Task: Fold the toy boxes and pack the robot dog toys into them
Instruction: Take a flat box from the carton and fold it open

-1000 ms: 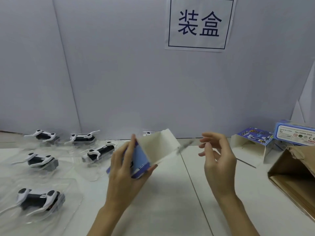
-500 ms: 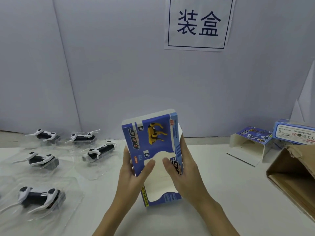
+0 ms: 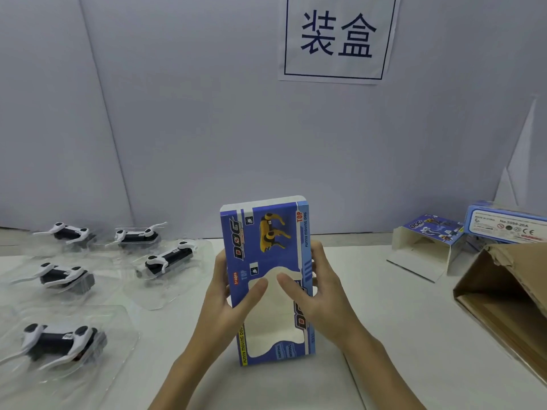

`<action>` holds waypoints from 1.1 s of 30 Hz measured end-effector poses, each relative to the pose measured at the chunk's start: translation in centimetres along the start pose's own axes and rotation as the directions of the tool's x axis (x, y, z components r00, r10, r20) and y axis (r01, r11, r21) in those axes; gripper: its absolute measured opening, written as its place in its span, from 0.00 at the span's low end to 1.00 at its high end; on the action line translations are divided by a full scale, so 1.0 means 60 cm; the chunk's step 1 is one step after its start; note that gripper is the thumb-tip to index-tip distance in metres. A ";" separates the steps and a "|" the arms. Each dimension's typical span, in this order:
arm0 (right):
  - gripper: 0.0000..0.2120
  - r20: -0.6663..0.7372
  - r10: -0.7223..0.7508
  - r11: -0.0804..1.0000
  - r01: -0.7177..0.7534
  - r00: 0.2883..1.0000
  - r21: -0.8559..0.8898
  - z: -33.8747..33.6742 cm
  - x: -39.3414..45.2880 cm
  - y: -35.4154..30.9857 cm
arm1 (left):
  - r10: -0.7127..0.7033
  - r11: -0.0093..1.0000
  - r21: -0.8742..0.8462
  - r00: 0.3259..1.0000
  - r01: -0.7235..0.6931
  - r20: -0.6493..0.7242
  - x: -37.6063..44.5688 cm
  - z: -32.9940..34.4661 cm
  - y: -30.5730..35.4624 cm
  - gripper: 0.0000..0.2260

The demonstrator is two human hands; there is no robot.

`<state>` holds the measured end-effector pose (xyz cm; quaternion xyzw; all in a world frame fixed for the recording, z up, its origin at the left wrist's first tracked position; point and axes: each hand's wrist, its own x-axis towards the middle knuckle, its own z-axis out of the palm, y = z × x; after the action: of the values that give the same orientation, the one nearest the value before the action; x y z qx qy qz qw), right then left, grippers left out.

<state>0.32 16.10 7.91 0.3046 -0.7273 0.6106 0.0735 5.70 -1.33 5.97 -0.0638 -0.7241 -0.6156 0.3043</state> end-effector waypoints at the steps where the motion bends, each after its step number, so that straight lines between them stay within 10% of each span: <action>1: 0.25 0.009 -0.005 1.000 0.005 1.000 0.020 0.000 -0.001 -0.001 | 0.003 1.000 0.012 1.000 -0.003 0.006 -0.001 0.001 0.002 0.29; 16: 0.33 -0.023 0.055 0.992 -0.052 0.998 0.111 0.005 0.001 -0.005 | -0.007 1.000 0.025 0.997 0.005 0.073 -0.008 0.009 0.001 0.34; 20: 0.20 -0.022 0.069 0.948 -0.058 0.997 0.313 0.008 -0.004 -0.009 | -0.030 0.997 -0.070 0.999 0.032 0.030 -0.005 0.006 0.009 0.30; 25: 0.44 -0.078 0.166 0.887 -0.114 0.983 0.448 0.019 -0.005 -0.022 | -0.027 0.988 -0.154 0.997 0.015 -0.077 -0.009 0.015 0.034 0.25; 30: 0.10 -0.094 0.129 0.886 -0.072 0.987 0.459 0.016 0.001 -0.018 | -0.099 0.966 -0.248 0.992 0.076 -0.080 -0.007 0.028 0.046 0.13; 33: 0.09 -0.097 0.123 0.894 -0.068 0.988 0.443 0.011 0.006 -0.017 | -0.105 0.952 -0.297 0.990 0.072 -0.097 -0.006 0.029 0.049 0.13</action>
<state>0.73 15.29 8.80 0.2394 -0.5796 0.7787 0.0175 6.73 1.09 8.17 -0.0411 -0.6091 -0.7315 0.3036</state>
